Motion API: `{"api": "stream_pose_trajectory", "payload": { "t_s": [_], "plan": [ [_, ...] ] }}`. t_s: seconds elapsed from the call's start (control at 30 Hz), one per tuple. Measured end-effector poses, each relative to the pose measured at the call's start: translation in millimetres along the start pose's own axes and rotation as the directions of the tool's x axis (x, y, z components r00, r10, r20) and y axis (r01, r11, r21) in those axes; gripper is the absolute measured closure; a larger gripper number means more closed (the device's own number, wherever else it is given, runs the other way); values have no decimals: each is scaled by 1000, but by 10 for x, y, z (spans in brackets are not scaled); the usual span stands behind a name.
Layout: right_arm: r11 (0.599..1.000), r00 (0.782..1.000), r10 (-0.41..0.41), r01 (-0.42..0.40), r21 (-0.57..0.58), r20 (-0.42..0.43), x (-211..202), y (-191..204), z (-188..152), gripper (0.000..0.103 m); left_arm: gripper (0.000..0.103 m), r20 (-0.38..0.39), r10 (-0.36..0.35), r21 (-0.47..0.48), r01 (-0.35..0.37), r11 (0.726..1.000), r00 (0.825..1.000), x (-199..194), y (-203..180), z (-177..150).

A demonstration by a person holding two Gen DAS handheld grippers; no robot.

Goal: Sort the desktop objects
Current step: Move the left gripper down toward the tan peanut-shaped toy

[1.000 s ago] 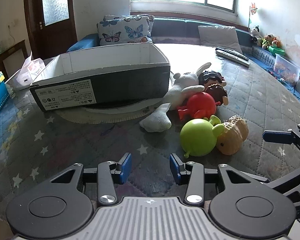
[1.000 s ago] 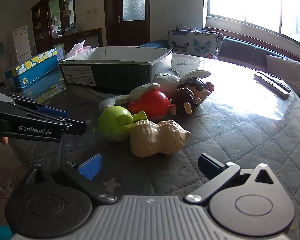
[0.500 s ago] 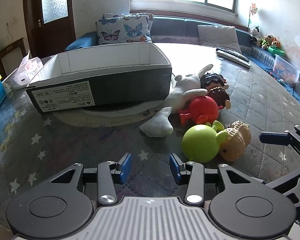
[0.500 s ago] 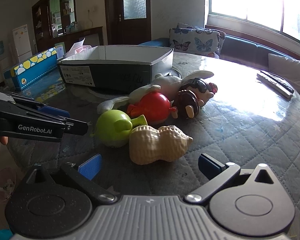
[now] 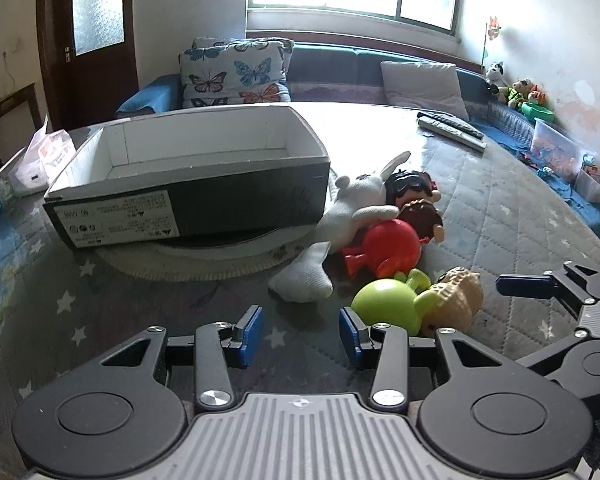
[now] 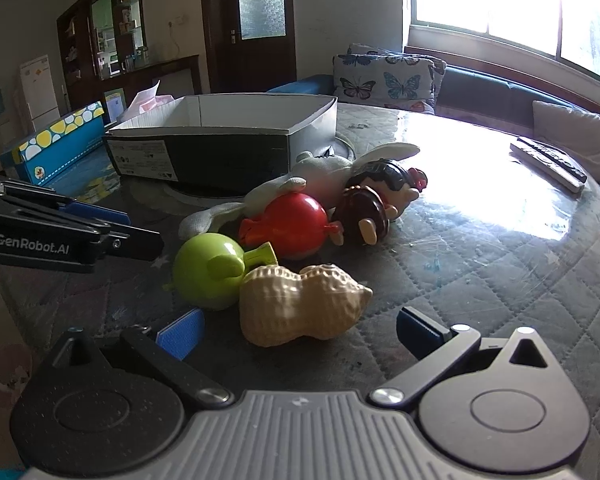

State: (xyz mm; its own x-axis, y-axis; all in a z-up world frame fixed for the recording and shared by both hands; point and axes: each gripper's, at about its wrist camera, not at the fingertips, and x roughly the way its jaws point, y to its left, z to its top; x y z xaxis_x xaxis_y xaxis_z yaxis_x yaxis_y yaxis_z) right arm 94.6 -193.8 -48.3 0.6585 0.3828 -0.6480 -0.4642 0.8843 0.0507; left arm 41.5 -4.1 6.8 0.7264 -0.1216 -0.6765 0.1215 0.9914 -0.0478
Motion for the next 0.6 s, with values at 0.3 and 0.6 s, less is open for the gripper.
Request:
{"api": "stream_pose_trajectory", "payload": {
  "t_s": [0.3, 0.6],
  "plan": [
    [1000, 1000, -6, 6, -9, 1, 56, -14, 42, 0, 59, -7, -47, 9, 47, 999, 999, 24, -43, 34],
    [1000, 1000, 3, -3, 28, -16, 120, -114, 39, 10, 59, 8, -92, 25, 91, 996, 996, -20, -103, 83]
  ]
}}
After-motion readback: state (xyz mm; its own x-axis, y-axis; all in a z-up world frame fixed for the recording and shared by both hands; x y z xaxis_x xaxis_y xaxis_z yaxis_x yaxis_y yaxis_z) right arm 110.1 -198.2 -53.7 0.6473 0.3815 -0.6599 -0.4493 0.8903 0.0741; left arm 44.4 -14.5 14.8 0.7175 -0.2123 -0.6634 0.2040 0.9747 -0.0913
